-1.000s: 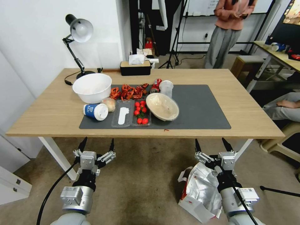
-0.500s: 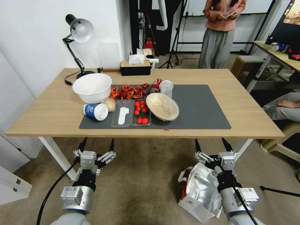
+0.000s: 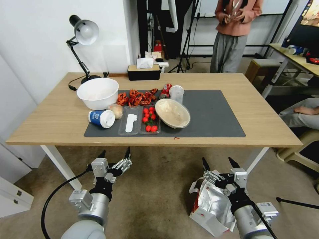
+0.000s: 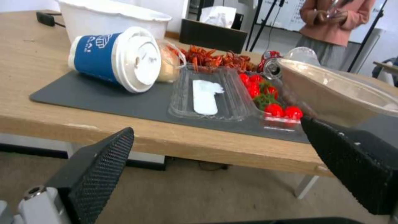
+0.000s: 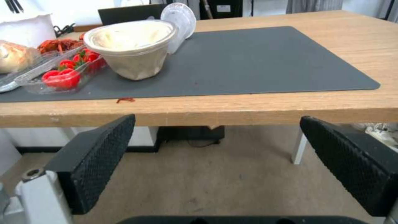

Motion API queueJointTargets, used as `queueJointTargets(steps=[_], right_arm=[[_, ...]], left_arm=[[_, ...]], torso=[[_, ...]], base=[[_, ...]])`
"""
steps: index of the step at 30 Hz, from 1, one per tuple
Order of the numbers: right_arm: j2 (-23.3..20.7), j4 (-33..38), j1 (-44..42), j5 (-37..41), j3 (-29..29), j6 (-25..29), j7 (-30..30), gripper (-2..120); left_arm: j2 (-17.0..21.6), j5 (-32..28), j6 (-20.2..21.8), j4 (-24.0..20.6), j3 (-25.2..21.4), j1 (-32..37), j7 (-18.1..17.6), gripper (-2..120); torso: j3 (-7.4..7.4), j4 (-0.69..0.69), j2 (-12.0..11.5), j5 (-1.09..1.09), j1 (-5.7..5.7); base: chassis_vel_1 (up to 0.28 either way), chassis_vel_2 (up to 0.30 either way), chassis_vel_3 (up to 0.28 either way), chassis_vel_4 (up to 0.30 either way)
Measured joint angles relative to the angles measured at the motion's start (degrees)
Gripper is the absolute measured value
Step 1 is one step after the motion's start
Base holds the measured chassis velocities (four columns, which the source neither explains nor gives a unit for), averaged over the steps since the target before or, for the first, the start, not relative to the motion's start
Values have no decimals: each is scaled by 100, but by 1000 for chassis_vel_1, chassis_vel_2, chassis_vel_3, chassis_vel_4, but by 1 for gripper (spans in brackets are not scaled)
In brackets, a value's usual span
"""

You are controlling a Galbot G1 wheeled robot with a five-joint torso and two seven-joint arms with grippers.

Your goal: Pick up the food delivery bag from the floor and place it on the table.

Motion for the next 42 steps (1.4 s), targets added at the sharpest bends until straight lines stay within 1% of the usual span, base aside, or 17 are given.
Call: queueJointTargets(steps=[2, 6, 12, 13, 16, 23, 28, 31, 35, 36, 42], right_arm=[[-1, -20, 11, 5, 2, 27, -4, 100], [-25, -116, 60, 50, 13, 172, -92, 100], [-45, -172, 85, 171, 21, 376, -187, 100], [-56, -194, 91, 232, 25, 475, -213, 100], [-76, -225, 87, 294, 54, 615, -267, 100], [-67, -224, 55, 271, 62, 639, -280, 100], [-30, -228, 49, 227, 34, 645, -280, 100], [-12, -231, 50, 216, 23, 646, -279, 100], [-6, -238, 55, 211, 31, 658, -281, 100], [-6, -238, 55, 211, 31, 658, -281, 100], [-9, -239, 51, 222, 60, 693, -315, 100]], left_arm=[[0, 0, -60, 13, -2, 6, 19, 100], [5, -39, -414, 89, -33, 39, 88, 100], [16, -54, -610, 189, -62, 41, 67, 100], [17, -58, -658, 217, -64, 41, 58, 100], [17, -135, -690, 244, -55, 44, 56, 100], [16, -190, -725, 254, -48, 42, 33, 100], [12, -254, -690, 257, -71, 7, -87, 100], [15, -269, -684, 276, -71, 6, -92, 100], [20, -272, -717, 342, -68, -10, -54, 100], [20, -272, -717, 342, -68, -10, -54, 100], [52, -272, -723, 363, -71, -33, -52, 100]], torso=[[0, 0, 0, -1, 0], [0, 0, 0, 0, 0], [0, 0, 0, -1, 0], [0, 0, 0, -1, 0], [0, 0, 0, -1, 0], [0, 0, 0, -1, 0], [-3, 0, -5, -1, -2], [-21, 0, -44, -1, -21], [-105, 0, -193, -1, -87], [-105, 0, -193, -1, -87], [-213, 0, -383, -1, -168]], base=[[0, 0, 0, 0], [0, 0, 0, 0], [0, 0, 0, 0], [0, 0, 0, 0], [0, 0, 0, 0], [0, 0, 0, 0], [0, 0, 0, 0], [0, 0, 0, 0], [0, 0, 0, 0], [0, 0, 0, 0], [0, 0, 0, 0]])
